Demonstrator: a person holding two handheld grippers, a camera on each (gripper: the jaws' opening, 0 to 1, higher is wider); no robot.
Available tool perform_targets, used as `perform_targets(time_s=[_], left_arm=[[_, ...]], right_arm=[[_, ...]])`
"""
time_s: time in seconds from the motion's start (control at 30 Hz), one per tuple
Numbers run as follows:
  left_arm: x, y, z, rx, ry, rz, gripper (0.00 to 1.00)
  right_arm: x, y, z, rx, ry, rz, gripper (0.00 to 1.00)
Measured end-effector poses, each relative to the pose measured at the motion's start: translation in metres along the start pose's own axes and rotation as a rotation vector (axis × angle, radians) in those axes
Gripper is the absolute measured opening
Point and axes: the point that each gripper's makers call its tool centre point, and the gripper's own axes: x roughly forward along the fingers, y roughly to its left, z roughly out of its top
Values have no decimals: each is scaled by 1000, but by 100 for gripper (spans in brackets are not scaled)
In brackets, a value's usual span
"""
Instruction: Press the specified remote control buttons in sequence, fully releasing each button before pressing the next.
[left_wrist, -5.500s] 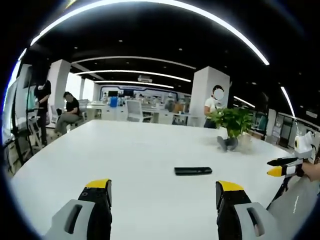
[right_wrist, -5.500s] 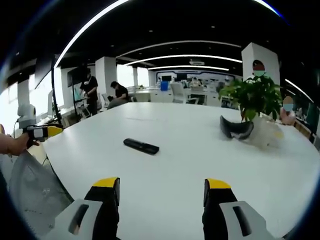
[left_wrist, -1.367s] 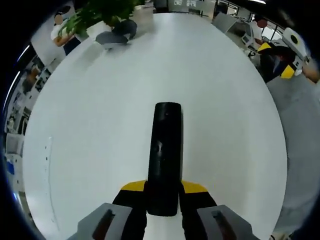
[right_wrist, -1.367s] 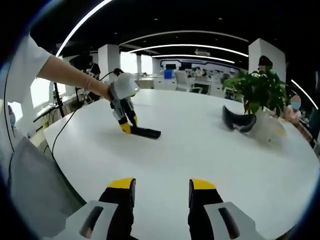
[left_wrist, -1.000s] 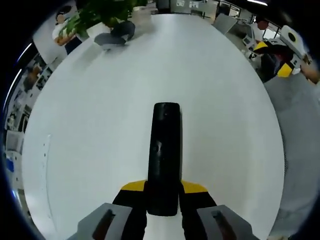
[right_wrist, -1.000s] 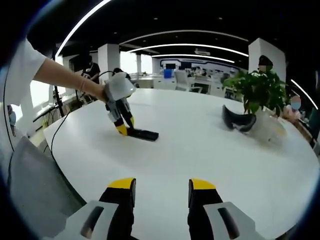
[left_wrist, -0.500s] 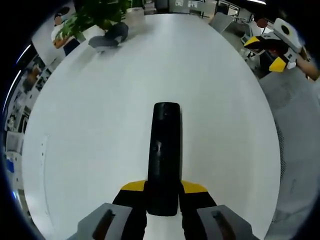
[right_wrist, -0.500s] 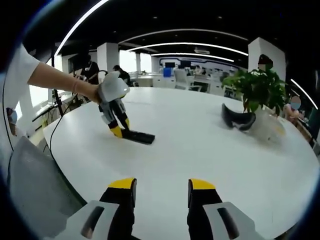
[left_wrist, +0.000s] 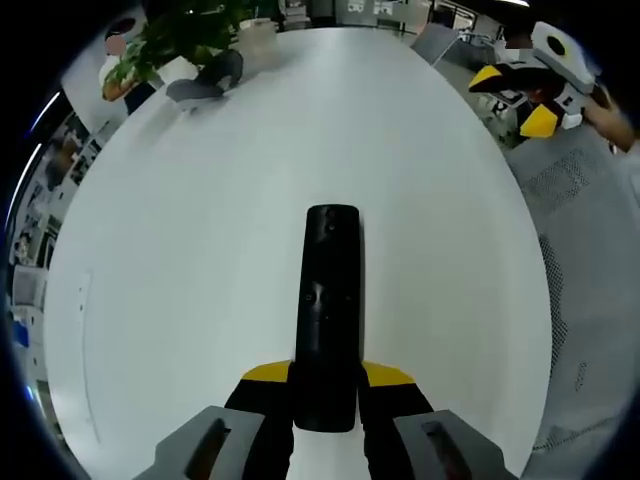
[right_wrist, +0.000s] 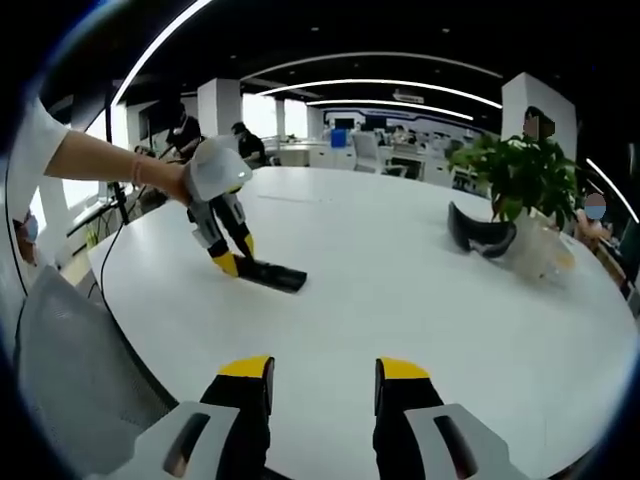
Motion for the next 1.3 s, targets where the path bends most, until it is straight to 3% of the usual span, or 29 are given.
perform_targets(time_s=[1.3], left_arm=[[-3, -72, -3, 5, -25, -7, 24]], right_arm=[[3, 4, -10, -18, 58, 23, 35]])
